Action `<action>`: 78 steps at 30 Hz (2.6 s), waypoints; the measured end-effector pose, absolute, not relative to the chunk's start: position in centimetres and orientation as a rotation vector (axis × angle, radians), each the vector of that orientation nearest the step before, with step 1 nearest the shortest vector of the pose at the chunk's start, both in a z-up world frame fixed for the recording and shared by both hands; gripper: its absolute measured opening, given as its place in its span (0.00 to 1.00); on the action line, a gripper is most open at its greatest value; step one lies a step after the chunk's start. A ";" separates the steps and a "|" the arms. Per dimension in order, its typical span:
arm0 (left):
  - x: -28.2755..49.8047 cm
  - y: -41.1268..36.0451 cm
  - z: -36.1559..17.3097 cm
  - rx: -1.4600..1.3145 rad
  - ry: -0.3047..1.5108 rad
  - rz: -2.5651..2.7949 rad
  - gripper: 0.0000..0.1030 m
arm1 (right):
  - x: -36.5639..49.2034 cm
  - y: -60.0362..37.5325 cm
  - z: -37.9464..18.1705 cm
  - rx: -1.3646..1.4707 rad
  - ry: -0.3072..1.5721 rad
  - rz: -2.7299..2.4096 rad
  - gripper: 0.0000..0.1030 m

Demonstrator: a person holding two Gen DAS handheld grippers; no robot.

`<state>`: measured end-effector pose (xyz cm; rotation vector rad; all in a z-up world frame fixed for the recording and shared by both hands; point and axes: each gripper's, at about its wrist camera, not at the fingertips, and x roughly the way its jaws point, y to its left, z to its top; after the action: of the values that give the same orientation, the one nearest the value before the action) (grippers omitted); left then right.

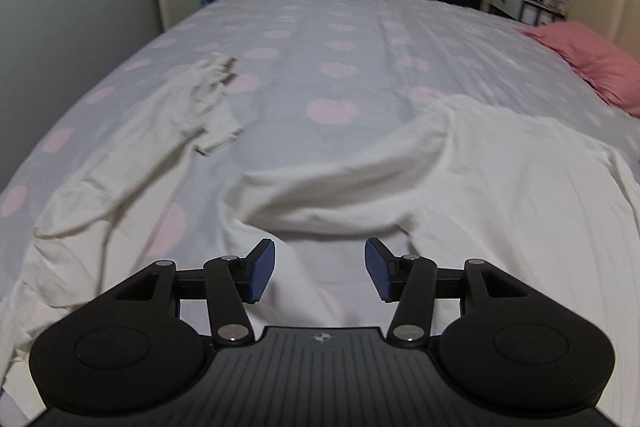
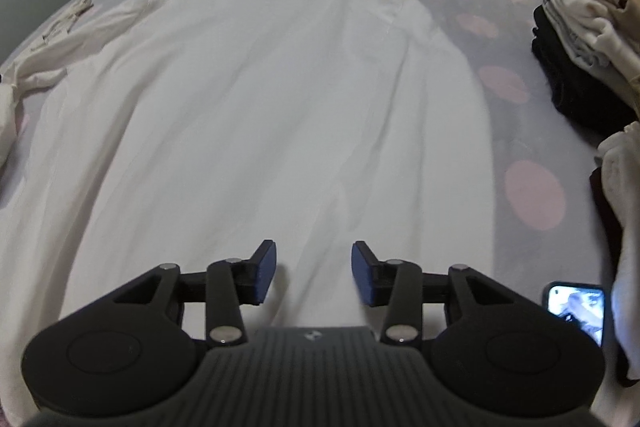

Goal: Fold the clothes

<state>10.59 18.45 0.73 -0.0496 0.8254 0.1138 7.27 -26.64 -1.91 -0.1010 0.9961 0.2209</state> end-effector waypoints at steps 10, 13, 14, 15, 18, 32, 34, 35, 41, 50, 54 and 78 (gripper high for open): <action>10.4 17.2 -0.4 -0.061 0.874 0.042 0.46 | 7.2 -28.2 -0.5 -0.182 0.983 0.142 0.03; 10.6 16.9 -0.6 -0.078 0.885 0.027 0.46 | 7.2 -29.8 2.2 -0.218 0.961 0.126 0.03; 10.6 16.8 -0.6 -0.081 0.889 0.022 0.46 | 7.3 -30.4 3.2 -0.235 0.951 0.113 0.03; 10.7 16.7 -0.7 -0.078 0.892 0.018 0.46 | 7.6 -31.2 4.2 -0.252 0.941 0.094 0.03; 10.7 16.2 -0.9 -0.070 0.902 0.007 0.46 | 8.8 -33.8 7.1 -0.311 0.898 0.009 0.02; 11.0 15.1 -1.9 -0.068 0.950 -0.062 0.46 | 14.0 -41.1 10.5 -0.243 0.825 -0.246 0.02; 10.8 14.8 -2.0 -0.057 0.956 -0.080 0.46 | 14.1 -40.9 10.1 -0.235 0.823 -0.236 0.05; 10.7 14.7 -2.1 -0.052 0.960 -0.084 0.46 | 14.1 -40.9 10.0 -0.230 0.819 -0.230 0.05; 8.8 14.5 -2.0 -0.010 0.979 -0.141 0.46 | 13.2 -39.8 10.0 -0.244 0.768 -0.175 0.37; 2.5 13.7 -1.8 0.048 1.054 -0.369 0.46 | 7.1 -37.1 10.5 -0.233 0.674 0.071 0.43; -0.8 13.2 -2.3 0.099 1.102 -0.455 0.47 | 4.9 -36.4 8.5 -0.216 0.753 0.218 0.43; -4.9 9.2 -5.6 0.256 1.229 -0.645 0.49 | -2.0 -35.8 -3.5 -0.172 1.350 0.580 0.30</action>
<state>-4.94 9.18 -5.60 0.2559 1.2288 -0.6447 -1.97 -35.78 -3.48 -0.1723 1.3499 0.5802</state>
